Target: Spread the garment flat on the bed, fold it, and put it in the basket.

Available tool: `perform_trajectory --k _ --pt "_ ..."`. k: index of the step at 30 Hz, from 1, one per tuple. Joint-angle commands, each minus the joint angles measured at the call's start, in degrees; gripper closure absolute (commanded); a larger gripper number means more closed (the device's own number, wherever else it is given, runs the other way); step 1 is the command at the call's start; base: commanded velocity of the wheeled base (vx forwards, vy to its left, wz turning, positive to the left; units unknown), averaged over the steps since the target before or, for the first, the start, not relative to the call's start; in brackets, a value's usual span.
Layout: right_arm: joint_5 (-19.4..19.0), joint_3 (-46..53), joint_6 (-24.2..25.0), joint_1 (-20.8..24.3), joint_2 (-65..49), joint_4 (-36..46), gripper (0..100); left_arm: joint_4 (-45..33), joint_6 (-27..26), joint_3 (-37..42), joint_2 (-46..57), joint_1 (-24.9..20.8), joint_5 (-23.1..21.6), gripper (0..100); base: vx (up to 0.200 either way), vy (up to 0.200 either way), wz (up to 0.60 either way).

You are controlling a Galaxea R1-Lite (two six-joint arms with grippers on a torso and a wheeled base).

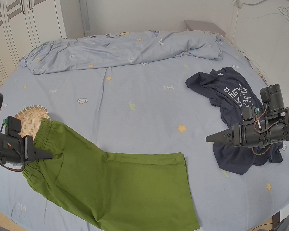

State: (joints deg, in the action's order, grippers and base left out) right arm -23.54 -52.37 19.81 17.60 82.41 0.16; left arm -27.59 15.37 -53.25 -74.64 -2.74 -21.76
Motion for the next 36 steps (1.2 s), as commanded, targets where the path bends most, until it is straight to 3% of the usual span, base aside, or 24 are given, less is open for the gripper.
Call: perform_trajectory --k 1,7,16,22,23,36 --pt "0.0 -0.6 0.1 0.1 0.4 0.3 0 -1.4 10.9 -7.1 -2.7 -18.0 9.9 100 0.0 0.0 0.0" --pt "0.0 -0.5 0.1 -0.2 0.5 0.0 0 -0.9 16.9 -12.8 -8.8 -30.4 17.6 100 0.0 0.0 0.0" --pt "0.1 -0.4 0.5 -0.6 0.6 -0.2 0 -0.6 17.9 -16.4 -15.8 -39.2 18.2 100 0.0 0.0 0.0" --pt "0.1 -0.3 0.5 -0.7 0.5 -0.2 0 -0.6 19.6 -17.5 -18.3 -42.7 18.5 100 0.0 0.0 0.0" --pt "0.0 -0.2 0.5 -1.4 0.7 -0.2 0 -0.5 20.3 -17.2 -20.1 -45.3 19.6 100 0.0 0.0 0.0" --pt "0.0 0.0 0.5 -1.5 1.0 -0.2 0 6.5 23.4 -17.8 -26.1 -50.0 20.4 100 0.0 0.0 0.0"
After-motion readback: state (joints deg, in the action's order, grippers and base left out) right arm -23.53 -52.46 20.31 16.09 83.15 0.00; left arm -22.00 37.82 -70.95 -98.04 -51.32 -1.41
